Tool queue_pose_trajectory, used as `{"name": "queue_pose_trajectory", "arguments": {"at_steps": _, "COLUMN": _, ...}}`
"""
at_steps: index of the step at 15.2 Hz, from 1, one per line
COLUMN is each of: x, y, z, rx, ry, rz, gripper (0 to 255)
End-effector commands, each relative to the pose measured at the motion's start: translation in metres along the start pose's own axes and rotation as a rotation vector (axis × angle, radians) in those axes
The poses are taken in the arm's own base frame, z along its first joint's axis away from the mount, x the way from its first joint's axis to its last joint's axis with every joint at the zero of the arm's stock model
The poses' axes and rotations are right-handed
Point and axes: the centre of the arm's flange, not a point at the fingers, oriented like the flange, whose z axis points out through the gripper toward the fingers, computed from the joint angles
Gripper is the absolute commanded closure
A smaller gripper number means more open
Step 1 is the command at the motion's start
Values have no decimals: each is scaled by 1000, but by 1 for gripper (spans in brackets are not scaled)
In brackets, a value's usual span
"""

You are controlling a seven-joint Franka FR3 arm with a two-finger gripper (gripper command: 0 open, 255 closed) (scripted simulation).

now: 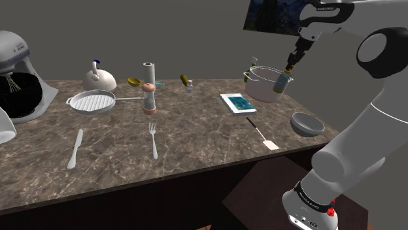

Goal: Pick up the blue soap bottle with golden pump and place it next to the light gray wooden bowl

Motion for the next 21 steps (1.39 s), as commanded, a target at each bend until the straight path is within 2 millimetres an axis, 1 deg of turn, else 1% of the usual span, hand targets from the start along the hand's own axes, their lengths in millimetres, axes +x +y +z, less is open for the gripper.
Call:
{"name": "queue_pose_trajectory", "arguments": {"at_steps": 1, "x": -11, "y": 26, "z": 6, "rx": 0, "ry": 1, "rz": -2, "gripper": 255}}
{"name": "queue_pose_trajectory", "arguments": {"at_steps": 20, "x": -113, "y": 255, "z": 22, "rx": 0, "ry": 1, "rz": -2, "gripper": 255}}
{"name": "queue_pose_trajectory", "arguments": {"at_steps": 21, "x": -119, "y": 270, "z": 23, "rx": 0, "ry": 1, "rz": -2, "gripper": 255}}
